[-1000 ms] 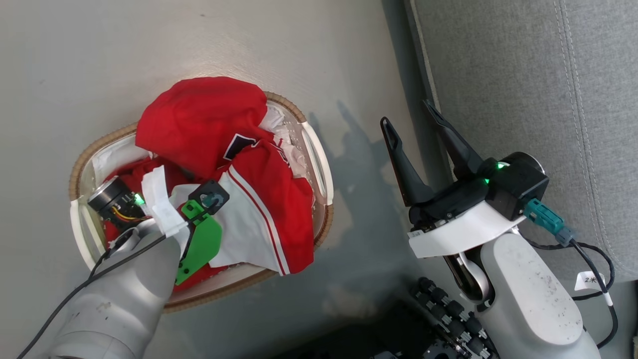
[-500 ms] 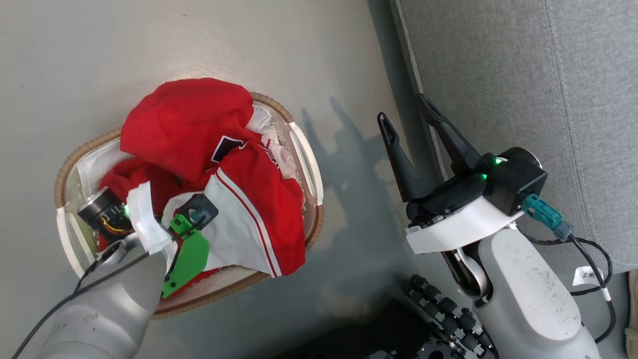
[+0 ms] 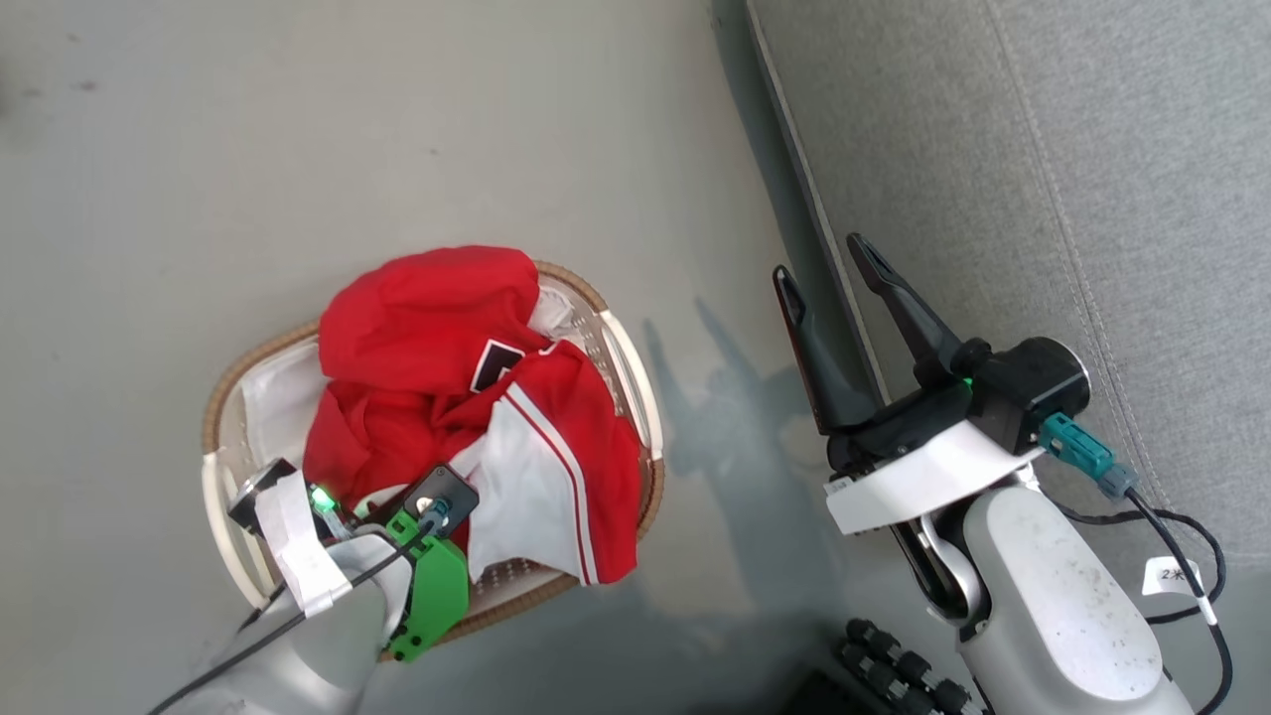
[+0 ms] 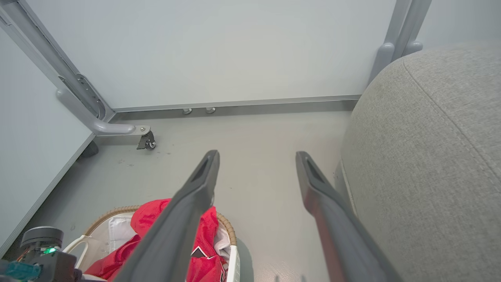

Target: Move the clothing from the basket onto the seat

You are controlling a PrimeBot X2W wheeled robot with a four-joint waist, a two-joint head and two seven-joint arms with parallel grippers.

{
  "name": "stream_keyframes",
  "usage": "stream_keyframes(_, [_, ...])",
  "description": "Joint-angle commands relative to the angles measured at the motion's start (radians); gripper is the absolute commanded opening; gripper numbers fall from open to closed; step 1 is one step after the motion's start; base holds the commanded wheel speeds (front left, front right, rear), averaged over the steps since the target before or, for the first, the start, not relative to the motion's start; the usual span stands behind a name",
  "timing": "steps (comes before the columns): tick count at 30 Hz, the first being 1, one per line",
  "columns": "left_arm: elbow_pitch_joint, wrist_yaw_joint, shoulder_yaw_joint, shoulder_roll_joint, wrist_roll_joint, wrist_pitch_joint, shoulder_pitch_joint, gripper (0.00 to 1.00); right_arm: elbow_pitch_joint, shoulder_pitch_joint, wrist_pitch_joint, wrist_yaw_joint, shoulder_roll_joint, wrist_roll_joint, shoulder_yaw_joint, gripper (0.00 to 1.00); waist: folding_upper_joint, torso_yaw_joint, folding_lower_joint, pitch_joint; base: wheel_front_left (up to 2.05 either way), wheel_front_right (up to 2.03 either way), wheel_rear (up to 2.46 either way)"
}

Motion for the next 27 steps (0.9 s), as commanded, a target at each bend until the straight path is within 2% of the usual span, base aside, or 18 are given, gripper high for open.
stream_keyframes(1, [-0.011,0.012,0.013,-0.008,-0.027,-0.014,0.026,0.0,0.007,0.019,-0.005,-0.001,-0.011,-0.005,-0.006,1.0,-0.0001,0.044,0.0,-0.105,0.0,0.0,0.0])
stream_keyframes(6, [-0.093,0.03,0.042,-0.04,-0.08,-0.027,0.083,0.0,0.015,0.057,-0.005,-0.001,-0.027,-0.001,-0.019,1.0,-0.0001,0.084,0.0,-0.19,0.0,0.0,0.0])
stream_keyframes(19, [-0.48,0.067,0.119,-0.054,-0.17,-0.028,0.269,0.0,0.034,0.159,-0.005,-0.001,-0.064,0.002,-0.054,1.0,-0.0001,0.204,0.0,-0.383,0.0,0.0,0.0])
stream_keyframes(27, [-0.641,0.08,0.172,-0.062,-0.207,-0.028,0.324,0.0,0.048,0.218,-0.005,-0.001,-0.066,0.003,-0.068,1.0,-0.0001,0.246,0.0,-0.473,0.0,0.0,0.0])
